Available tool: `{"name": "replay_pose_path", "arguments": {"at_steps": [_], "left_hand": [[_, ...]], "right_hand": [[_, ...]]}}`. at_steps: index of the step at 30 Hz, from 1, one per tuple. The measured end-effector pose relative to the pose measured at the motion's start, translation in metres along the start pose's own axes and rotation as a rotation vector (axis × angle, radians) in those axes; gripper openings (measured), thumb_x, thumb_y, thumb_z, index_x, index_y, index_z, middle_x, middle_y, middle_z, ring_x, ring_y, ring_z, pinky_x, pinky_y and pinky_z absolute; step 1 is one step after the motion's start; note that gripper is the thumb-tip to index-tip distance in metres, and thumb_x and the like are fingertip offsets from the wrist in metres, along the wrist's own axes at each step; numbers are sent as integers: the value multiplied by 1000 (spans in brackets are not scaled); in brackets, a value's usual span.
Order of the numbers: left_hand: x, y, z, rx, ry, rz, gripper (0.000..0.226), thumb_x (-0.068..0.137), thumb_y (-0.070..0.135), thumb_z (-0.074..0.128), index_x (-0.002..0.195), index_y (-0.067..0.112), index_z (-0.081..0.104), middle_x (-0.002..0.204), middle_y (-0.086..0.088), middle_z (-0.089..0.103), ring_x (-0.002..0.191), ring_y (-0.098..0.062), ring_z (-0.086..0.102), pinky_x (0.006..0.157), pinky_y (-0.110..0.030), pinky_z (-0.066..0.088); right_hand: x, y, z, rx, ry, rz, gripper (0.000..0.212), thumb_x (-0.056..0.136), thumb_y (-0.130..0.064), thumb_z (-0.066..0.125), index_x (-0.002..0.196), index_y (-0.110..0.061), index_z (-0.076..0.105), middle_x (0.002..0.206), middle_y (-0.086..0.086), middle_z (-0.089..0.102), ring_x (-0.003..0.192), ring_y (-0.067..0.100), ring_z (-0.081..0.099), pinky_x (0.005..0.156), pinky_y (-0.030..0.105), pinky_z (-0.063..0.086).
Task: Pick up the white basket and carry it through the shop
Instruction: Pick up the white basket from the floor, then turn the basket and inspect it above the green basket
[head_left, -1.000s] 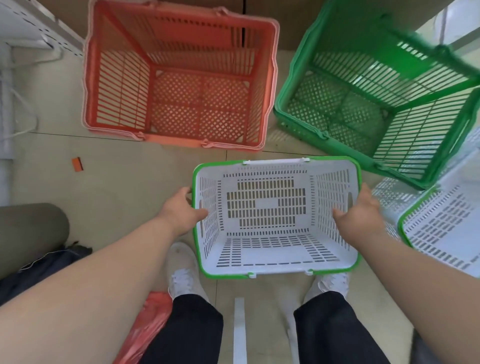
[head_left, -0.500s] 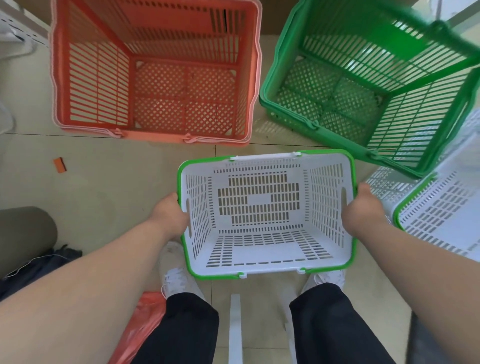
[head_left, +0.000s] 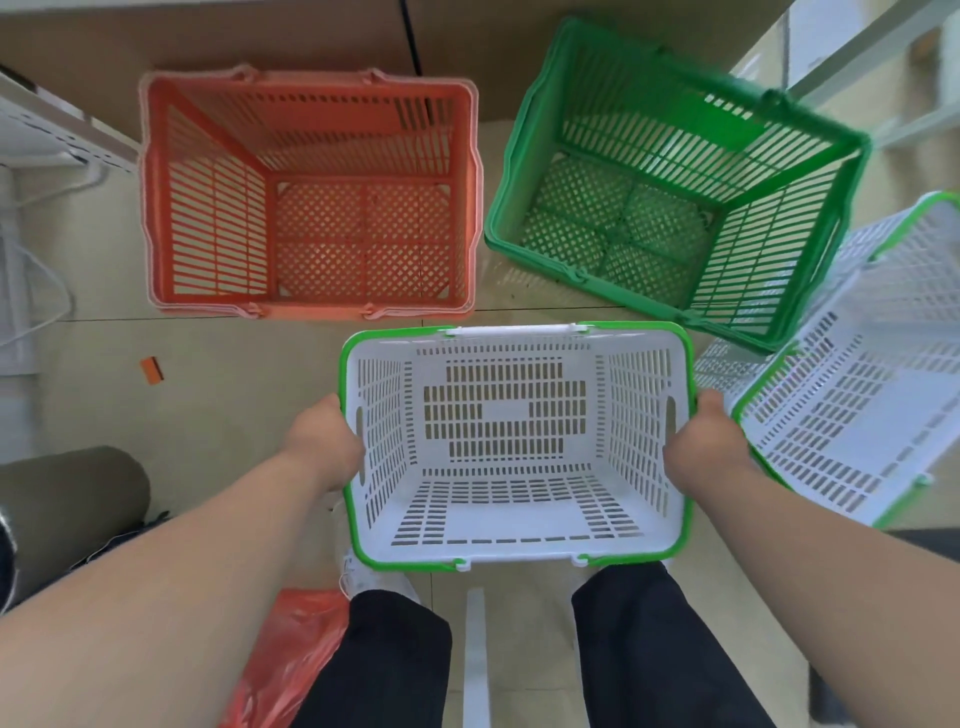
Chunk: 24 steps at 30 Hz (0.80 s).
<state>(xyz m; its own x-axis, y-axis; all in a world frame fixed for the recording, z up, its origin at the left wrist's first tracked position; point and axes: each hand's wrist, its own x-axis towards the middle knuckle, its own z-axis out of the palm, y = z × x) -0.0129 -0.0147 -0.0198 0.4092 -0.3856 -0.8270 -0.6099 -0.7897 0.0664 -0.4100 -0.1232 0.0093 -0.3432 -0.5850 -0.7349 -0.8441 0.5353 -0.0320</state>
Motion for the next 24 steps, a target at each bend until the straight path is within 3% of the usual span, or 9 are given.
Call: {"name": "replay_pose_path", "arguments": {"at_steps": [4,7,15,19,24], "left_hand": [[-25,10,-23,14,27,11,17,97,13,63,113,9,64,107,-11,70,100,-37,66,86,-40,55],[-47,19,-42,0,49,24,15,96,16,65,110,10,63,105,-11,70,98,-37,66,85,-41,55],[-111,46,-95,-53,159,100,18,92,18,70,109,17,65,101,-5,72,93,-31,67,78,-37,52],[-139,62,-113,-196,199,162,28,94,17,70,121,18,62,108,2,72,94,-27,71,88,-43,60],[-173,86,-132,-351,206,234,50,93,10,75,140,12,60,121,-2,72,102,-24,71,91,-44,59]], "right_hand": [[-19,2,-21,5,8,6,24,100,-2,51,115,-16,38,83,4,49,78,33,54,73,43,44],[-35,1,-42,11,18,12,27,99,-1,53,118,-12,38,85,7,48,87,36,53,74,43,43],[-78,1,-105,135,105,-77,41,95,-1,58,133,-9,45,112,16,57,95,33,52,81,40,42],[-93,4,-133,194,179,-123,70,91,-3,59,155,-14,34,133,21,54,117,43,58,97,51,51],[-110,13,-170,314,237,-163,76,88,0,58,157,-23,35,136,17,55,112,39,58,91,44,50]]}}
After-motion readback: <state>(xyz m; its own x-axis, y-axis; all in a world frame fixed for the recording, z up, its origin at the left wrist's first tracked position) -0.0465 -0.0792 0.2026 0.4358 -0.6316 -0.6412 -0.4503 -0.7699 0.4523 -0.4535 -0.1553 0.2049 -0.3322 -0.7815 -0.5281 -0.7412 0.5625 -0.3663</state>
